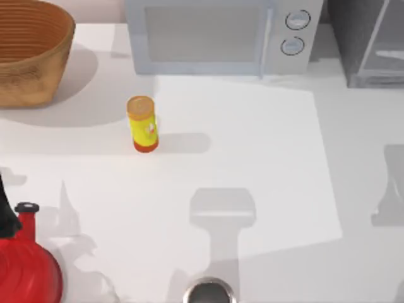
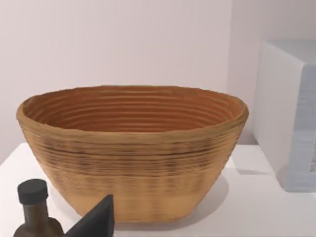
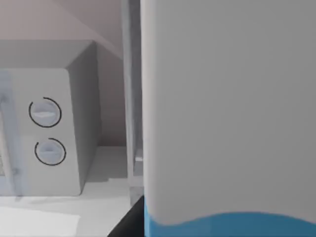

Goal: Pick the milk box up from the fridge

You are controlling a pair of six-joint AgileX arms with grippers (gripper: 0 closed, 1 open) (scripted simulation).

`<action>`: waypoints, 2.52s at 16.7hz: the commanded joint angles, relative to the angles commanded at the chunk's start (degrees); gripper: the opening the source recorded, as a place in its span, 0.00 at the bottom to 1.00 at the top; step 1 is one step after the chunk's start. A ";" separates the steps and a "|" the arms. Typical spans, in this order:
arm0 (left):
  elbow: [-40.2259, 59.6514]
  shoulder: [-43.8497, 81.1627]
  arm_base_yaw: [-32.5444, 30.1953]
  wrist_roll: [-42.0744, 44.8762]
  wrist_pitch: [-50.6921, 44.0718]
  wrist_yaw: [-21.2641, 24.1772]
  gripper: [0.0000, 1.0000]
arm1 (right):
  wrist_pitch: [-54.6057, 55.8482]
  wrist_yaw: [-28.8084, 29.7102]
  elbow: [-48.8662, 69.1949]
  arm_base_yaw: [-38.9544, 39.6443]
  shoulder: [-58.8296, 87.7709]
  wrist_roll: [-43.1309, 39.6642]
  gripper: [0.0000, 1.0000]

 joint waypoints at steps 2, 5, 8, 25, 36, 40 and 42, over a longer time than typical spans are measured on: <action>0.00 0.00 0.00 0.00 0.00 0.00 1.00 | -3.84 1.30 -2.56 1.50 -6.12 -0.10 0.00; 0.00 0.00 0.00 0.00 0.00 0.00 1.00 | -6.86 2.39 -4.52 2.72 -10.69 -0.22 0.00; 0.00 0.00 0.00 0.00 0.00 0.00 1.00 | -7.07 2.47 -4.66 2.81 -11.00 -0.23 0.00; 0.00 0.00 0.00 0.00 0.00 0.00 1.00 | 33.96 6.92 9.22 29.15 45.01 0.10 0.00; 0.00 0.00 0.00 0.00 0.00 0.00 1.00 | 68.05 10.25 20.94 51.45 90.21 0.75 0.00; 0.00 0.00 0.00 0.00 0.00 0.00 1.00 | 71.15 10.54 22.06 53.43 93.99 0.63 0.00; 0.00 0.00 0.00 0.00 0.00 0.00 1.00 | 71.15 10.54 22.06 53.43 93.99 0.63 0.00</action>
